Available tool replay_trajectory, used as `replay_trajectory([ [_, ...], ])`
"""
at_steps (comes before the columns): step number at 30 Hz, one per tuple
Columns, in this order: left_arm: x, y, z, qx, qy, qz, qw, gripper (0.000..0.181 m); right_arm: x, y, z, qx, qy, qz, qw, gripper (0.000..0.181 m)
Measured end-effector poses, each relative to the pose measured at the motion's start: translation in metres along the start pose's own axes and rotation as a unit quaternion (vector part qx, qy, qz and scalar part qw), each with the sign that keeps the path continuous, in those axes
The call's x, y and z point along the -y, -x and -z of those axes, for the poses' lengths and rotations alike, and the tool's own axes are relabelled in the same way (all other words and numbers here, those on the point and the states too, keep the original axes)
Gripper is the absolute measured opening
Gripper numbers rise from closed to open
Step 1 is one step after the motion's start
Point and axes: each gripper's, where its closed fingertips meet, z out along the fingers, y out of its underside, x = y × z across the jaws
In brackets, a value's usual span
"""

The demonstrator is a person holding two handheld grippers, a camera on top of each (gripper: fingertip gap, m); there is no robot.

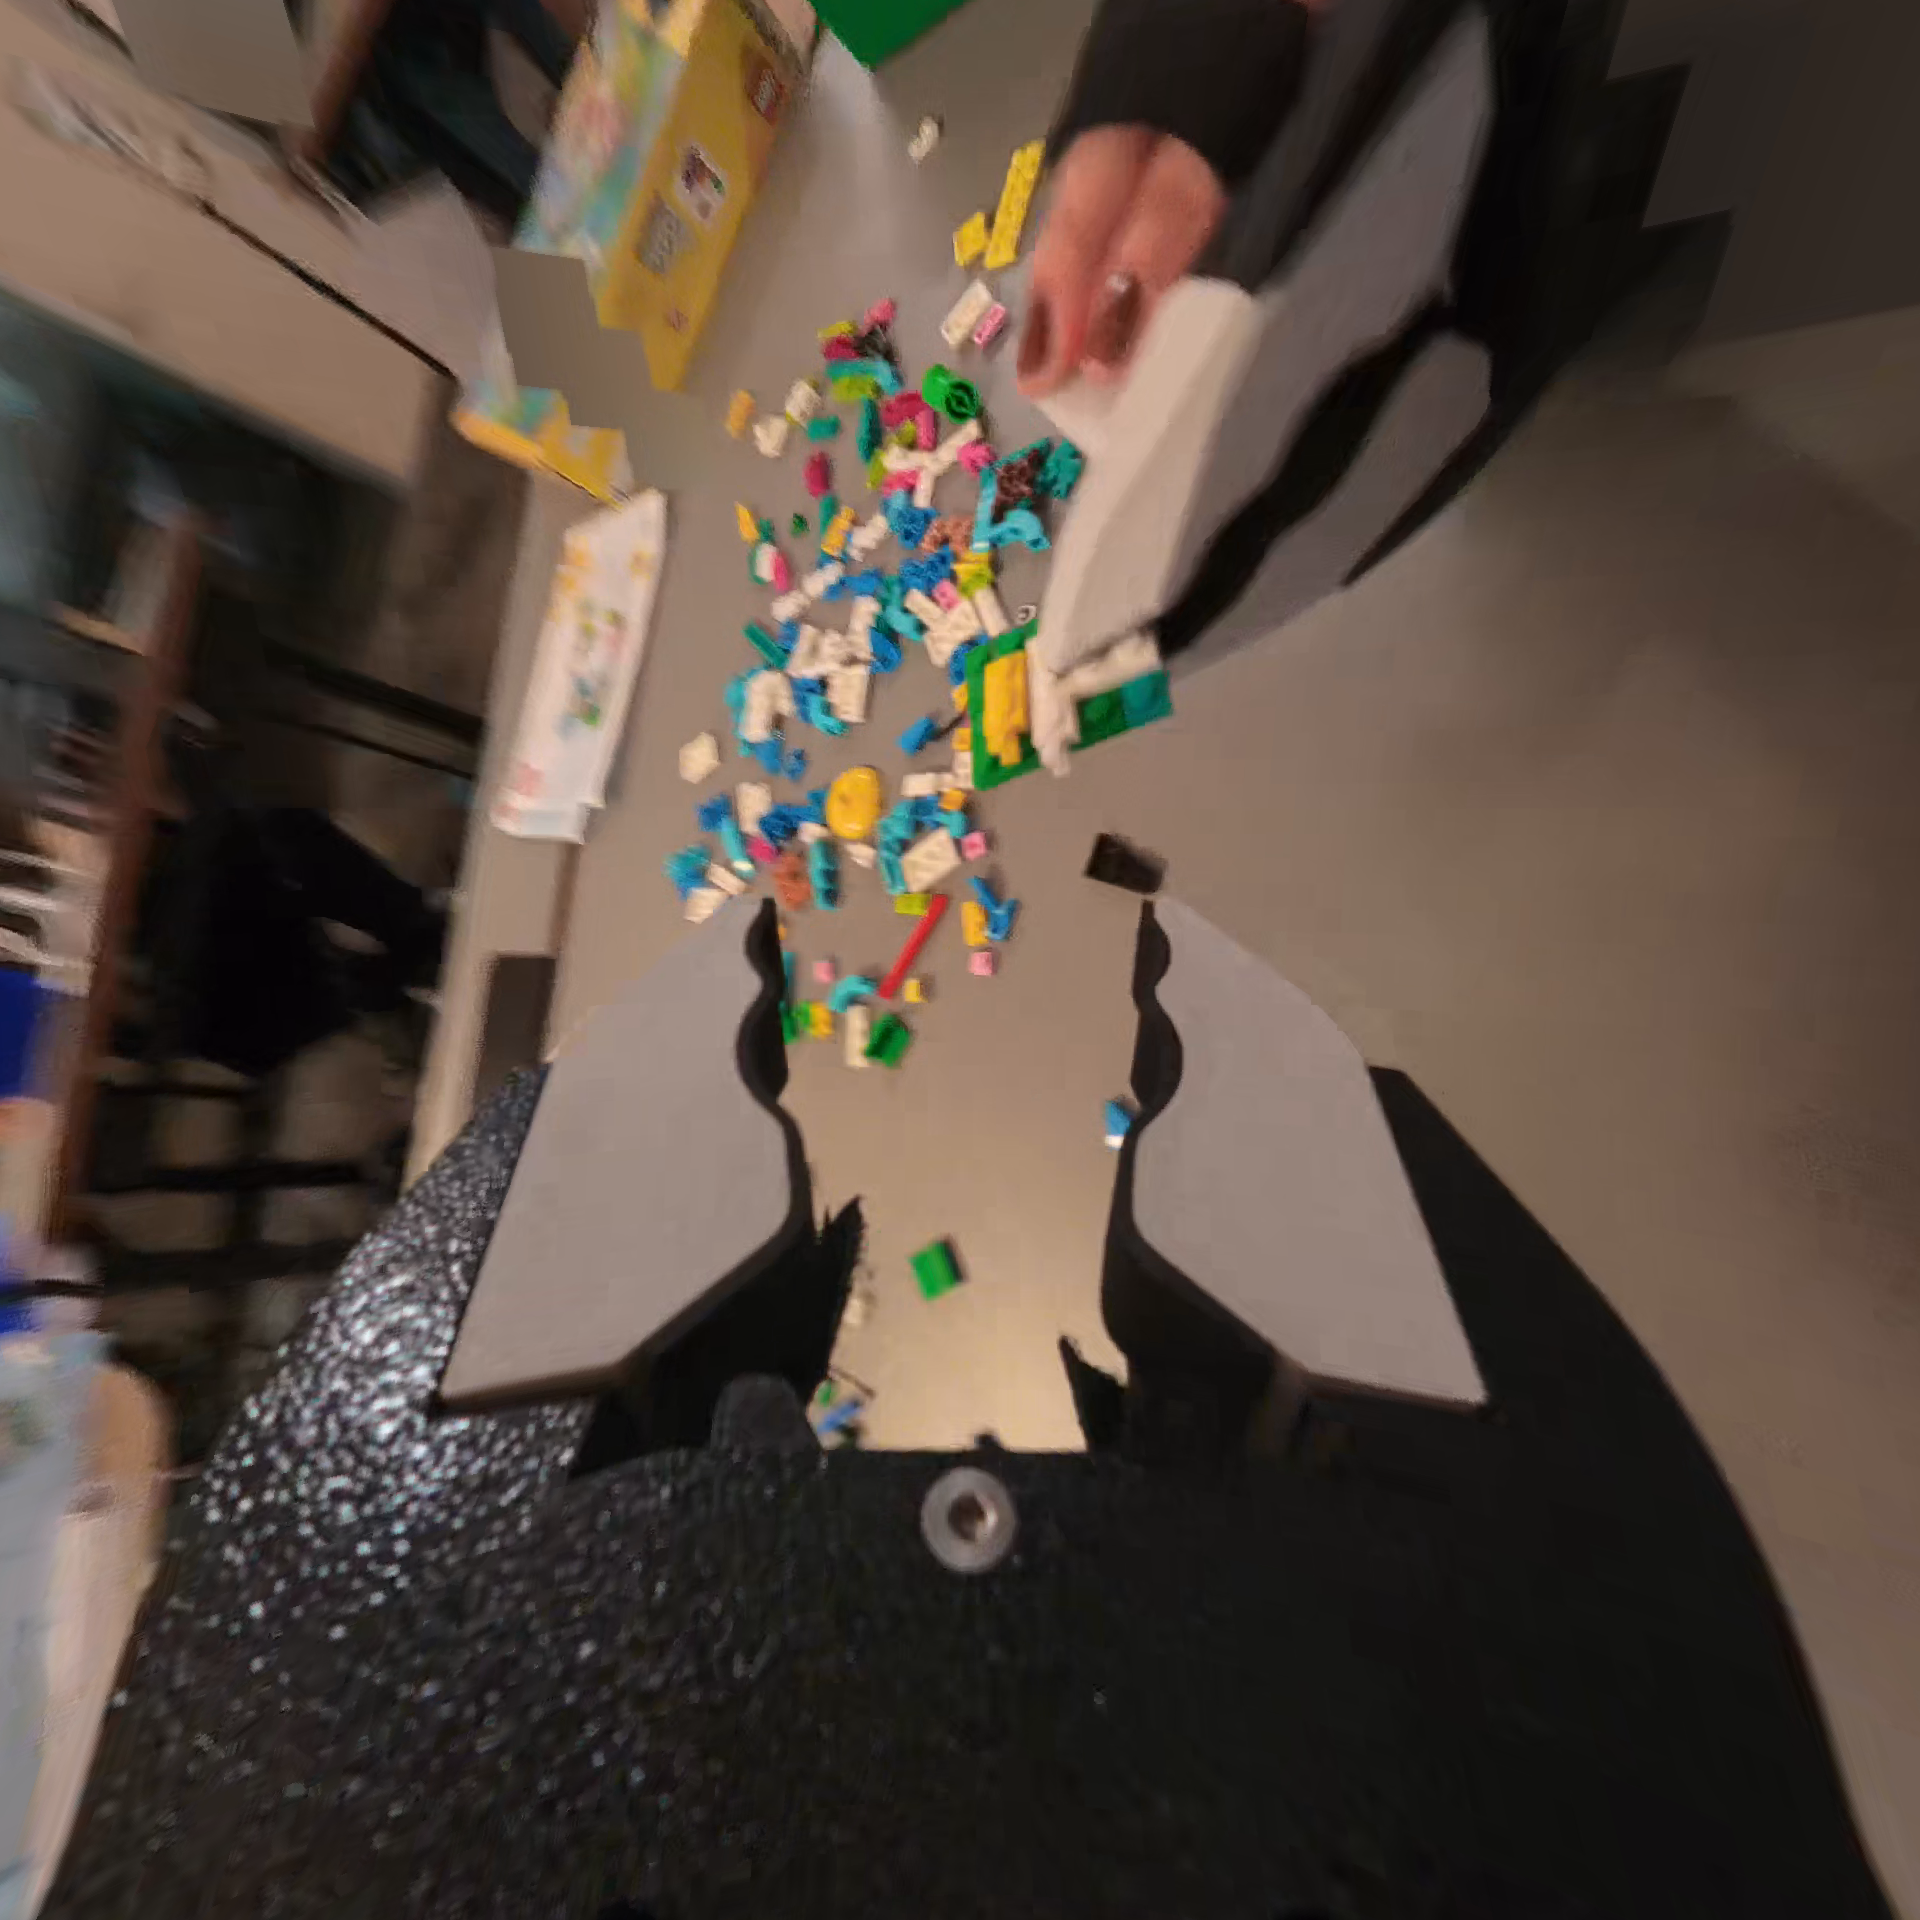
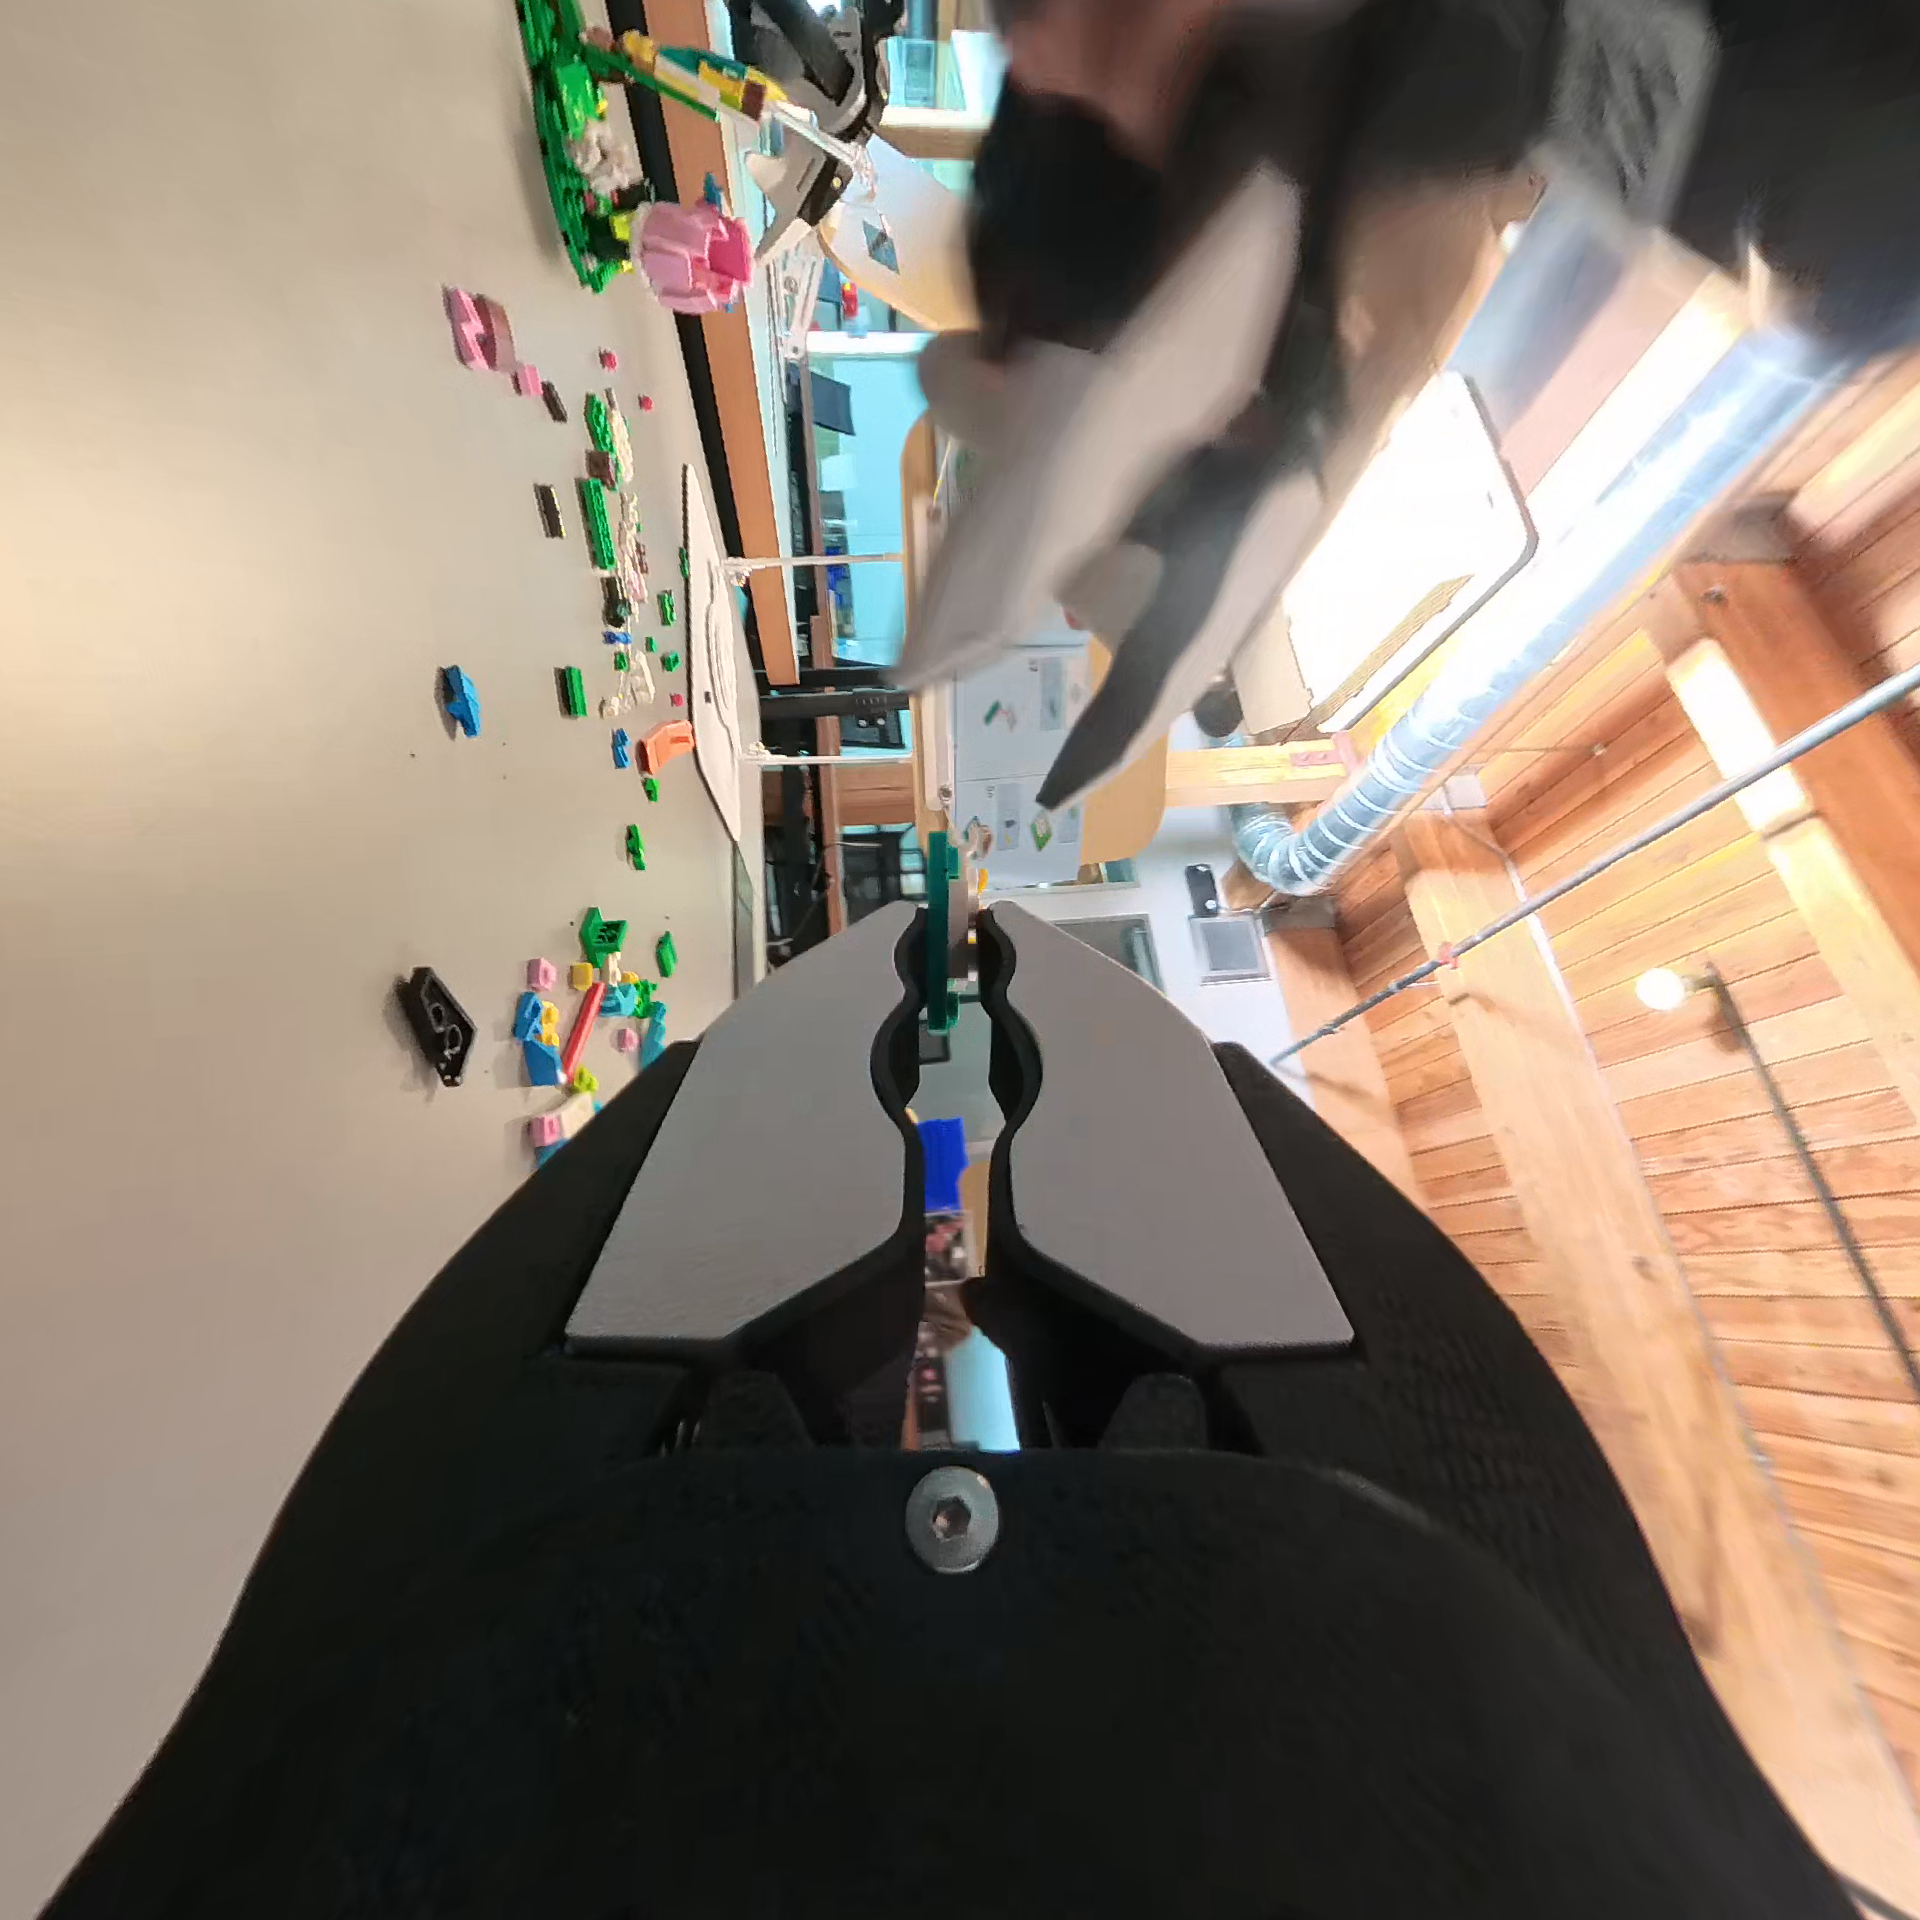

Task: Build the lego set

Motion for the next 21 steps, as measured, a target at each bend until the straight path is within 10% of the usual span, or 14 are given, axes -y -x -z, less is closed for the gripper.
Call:
replay_trajectory([
  [5, 0.012, -0.006, -0.005, 0.190, -0.085, -0.202, 0.957, 0.066, 0.003, 0.002, -0.001, 0.015, -0.010, -0.029, 0.999, 0.006],
  [21, 0.022, -0.012, -0.031, 0.232, -0.163, -0.269, 0.920, 0.041, 0.008, 0.014, -0.002, 0.054, -0.024, -0.044, 0.997, 0.007],
])
